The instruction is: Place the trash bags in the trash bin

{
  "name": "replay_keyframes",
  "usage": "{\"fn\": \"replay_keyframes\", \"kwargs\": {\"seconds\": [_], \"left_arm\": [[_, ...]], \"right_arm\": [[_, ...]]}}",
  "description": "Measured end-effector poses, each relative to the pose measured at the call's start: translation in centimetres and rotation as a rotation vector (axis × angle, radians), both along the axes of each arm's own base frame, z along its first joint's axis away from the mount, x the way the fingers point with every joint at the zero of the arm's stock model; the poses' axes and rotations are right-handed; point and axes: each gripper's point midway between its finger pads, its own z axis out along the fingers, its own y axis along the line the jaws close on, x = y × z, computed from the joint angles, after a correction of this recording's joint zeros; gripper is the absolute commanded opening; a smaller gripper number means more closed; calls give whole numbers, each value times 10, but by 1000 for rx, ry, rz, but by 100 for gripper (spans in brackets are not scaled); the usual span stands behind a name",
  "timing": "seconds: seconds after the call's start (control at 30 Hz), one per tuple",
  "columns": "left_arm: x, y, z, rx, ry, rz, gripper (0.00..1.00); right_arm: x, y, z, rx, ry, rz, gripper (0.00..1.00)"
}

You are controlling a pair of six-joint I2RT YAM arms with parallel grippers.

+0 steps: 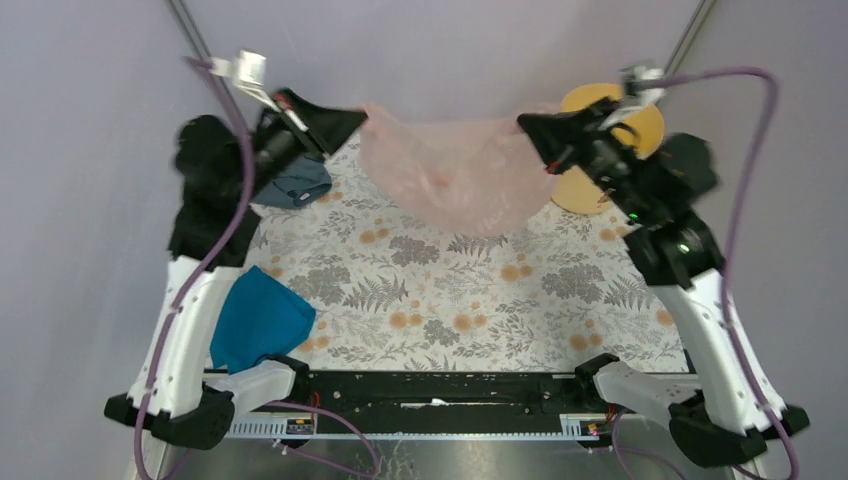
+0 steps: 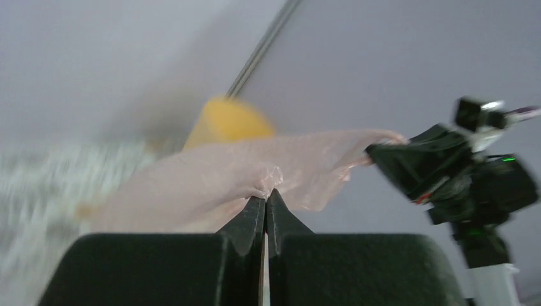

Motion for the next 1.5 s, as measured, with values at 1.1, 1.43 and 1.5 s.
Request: {"fn": "replay_keyframes", "kwargs": {"seconds": [1.1,1.43,1.5], "left_arm": [[-113,40,-116,138,155,-12,0],[-95,-12,-126,42,258,-219,0],[-100,-26,-131,41,276,-272,0]], "right_arm": [[-117,104,-200,-41,572,511,0],[-117,126,-205,77,570,502,1],[-115,129,-201,91,554,506,9]]}}
